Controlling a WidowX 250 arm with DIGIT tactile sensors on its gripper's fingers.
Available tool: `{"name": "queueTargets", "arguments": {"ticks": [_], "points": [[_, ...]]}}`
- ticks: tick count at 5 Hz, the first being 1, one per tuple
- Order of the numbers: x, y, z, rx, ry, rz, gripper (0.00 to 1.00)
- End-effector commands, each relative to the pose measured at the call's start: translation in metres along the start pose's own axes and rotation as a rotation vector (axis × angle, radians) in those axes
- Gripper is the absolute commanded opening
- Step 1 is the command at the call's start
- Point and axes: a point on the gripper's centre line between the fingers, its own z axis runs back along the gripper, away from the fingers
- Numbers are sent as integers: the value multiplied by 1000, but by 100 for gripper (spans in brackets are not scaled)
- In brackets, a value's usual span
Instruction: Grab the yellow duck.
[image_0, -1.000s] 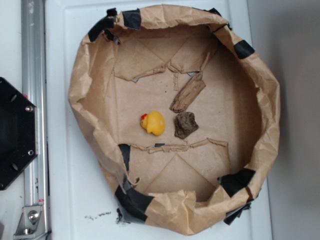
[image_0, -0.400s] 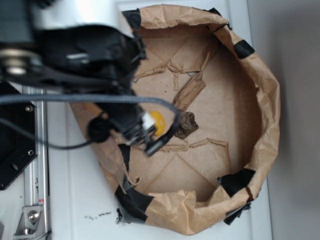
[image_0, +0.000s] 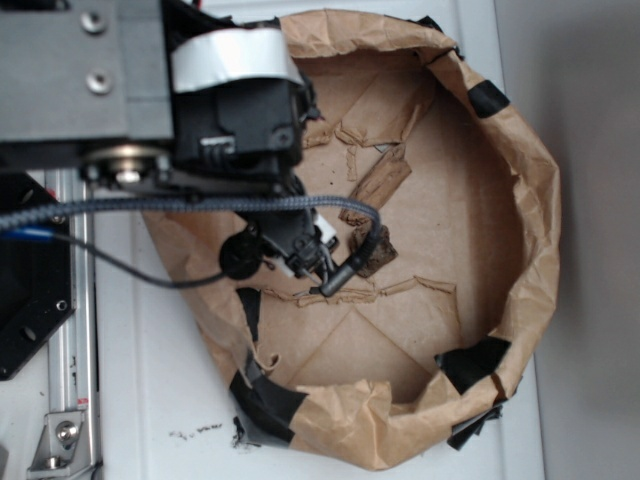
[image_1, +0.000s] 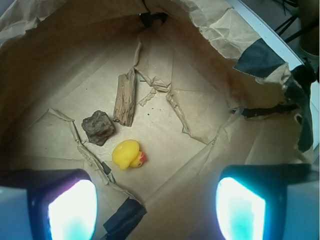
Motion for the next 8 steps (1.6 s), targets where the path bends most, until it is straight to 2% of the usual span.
{"name": "queueTargets", "arguments": {"ticks": [1,2,3,4,5,6,8], "points": [[5,5,6,-14,-23,10,100],[11,3,-45,101,18,8,100],[2,-2,-73,141,40,-22,100],[-10,-6,-91,122,51,-82,100],[-11,7,-88,94,57,-73,100],[-2,16,-88,87,33,-37,100],[1,11,-101,73,18,-43,100]]}}
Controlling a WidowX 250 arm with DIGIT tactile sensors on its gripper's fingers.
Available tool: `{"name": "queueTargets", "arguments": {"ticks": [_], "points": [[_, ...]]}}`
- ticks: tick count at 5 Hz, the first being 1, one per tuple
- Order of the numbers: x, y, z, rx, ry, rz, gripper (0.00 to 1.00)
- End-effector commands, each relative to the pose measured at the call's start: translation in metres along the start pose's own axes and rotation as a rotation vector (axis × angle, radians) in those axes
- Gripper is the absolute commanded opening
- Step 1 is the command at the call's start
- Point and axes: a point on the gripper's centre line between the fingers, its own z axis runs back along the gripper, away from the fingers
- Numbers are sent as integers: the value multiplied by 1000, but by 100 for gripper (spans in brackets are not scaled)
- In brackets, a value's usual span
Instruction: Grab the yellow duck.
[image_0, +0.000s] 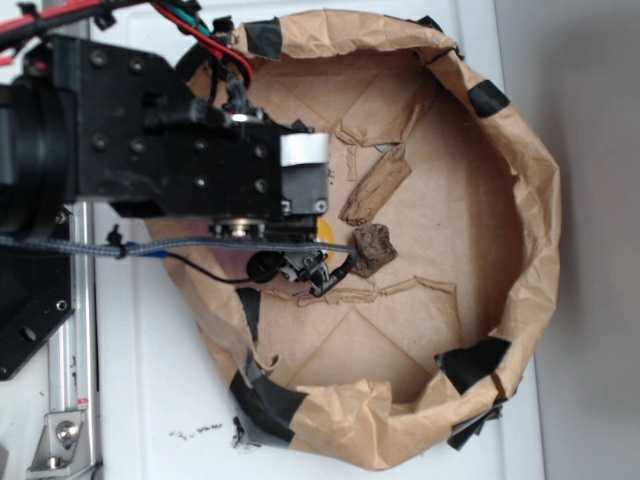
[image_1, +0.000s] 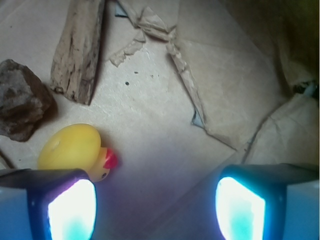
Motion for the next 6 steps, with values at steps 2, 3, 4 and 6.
{"name": "queueTargets", "arguments": {"ticks": [2,3,4,6], "points": [[-9,-22,-43,36,-19,-80,100],[-18,-30,-42,45,-59,-116,100],[-12,-29,-23,-7,-85,-100,100],[14,-23,0,-131,-134,-86,100]]}}
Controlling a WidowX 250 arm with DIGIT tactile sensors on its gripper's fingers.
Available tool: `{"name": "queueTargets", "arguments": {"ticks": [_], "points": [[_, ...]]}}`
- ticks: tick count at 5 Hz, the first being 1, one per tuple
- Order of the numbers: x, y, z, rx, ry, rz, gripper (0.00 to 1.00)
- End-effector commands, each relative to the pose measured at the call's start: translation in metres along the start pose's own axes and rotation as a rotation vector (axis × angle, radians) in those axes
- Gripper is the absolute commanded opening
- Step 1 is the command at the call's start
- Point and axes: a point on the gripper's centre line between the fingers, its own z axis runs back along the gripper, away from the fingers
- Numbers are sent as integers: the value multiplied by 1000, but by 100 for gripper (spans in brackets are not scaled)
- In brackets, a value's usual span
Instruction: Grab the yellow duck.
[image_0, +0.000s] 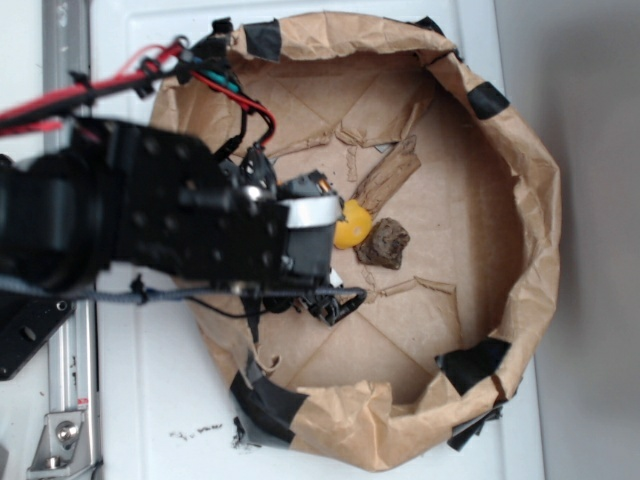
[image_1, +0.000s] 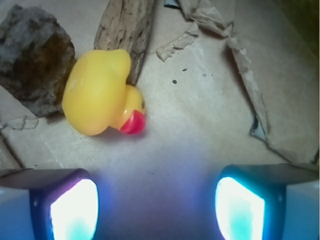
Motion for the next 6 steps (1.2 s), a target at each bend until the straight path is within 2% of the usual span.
{"name": "queueTargets", "arguments": {"ticks": [1,3,4,5,6], "points": [[28,5,23,-89,-97,38,100],[43,-3,36,-143,-152,63,100],[48,-11,17,-120,-149,57,100],[50,-15,-11,-63,-98,38,100],[40,-11,-29,-37,-44,49,17]]}}
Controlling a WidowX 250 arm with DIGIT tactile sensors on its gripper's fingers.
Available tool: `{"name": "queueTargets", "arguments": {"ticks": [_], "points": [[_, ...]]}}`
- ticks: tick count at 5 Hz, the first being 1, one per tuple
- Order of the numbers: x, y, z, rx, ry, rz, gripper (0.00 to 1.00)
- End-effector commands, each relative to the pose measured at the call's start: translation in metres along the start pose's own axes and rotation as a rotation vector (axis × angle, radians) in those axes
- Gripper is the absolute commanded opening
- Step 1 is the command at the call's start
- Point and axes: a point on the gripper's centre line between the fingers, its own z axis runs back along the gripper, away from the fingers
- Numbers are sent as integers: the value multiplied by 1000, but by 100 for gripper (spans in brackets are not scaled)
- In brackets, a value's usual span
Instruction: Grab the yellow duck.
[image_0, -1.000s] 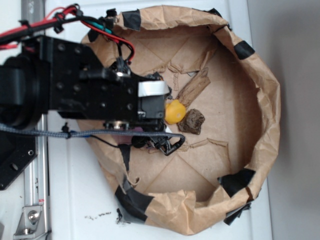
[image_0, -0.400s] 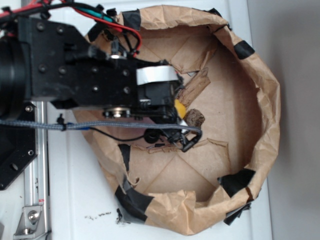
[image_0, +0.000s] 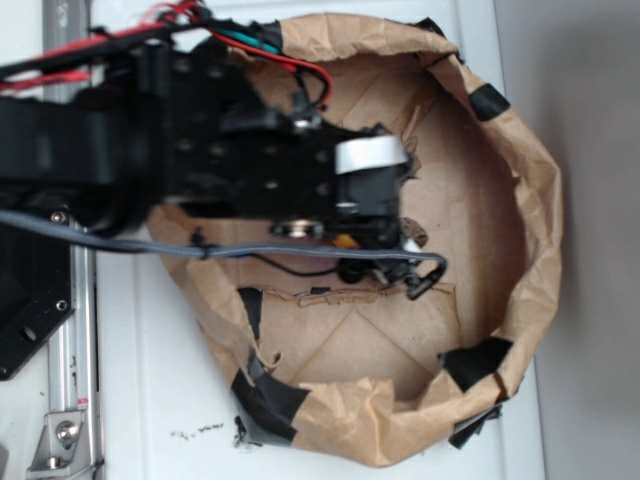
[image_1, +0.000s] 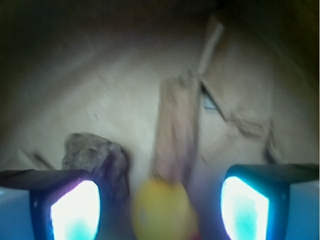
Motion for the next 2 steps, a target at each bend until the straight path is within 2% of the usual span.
{"name": "queueTargets", "arguments": {"ticks": [1,2], "points": [[-29,16,-12,36,85,19,0],[-33,17,12,9,56,12,0]]}}
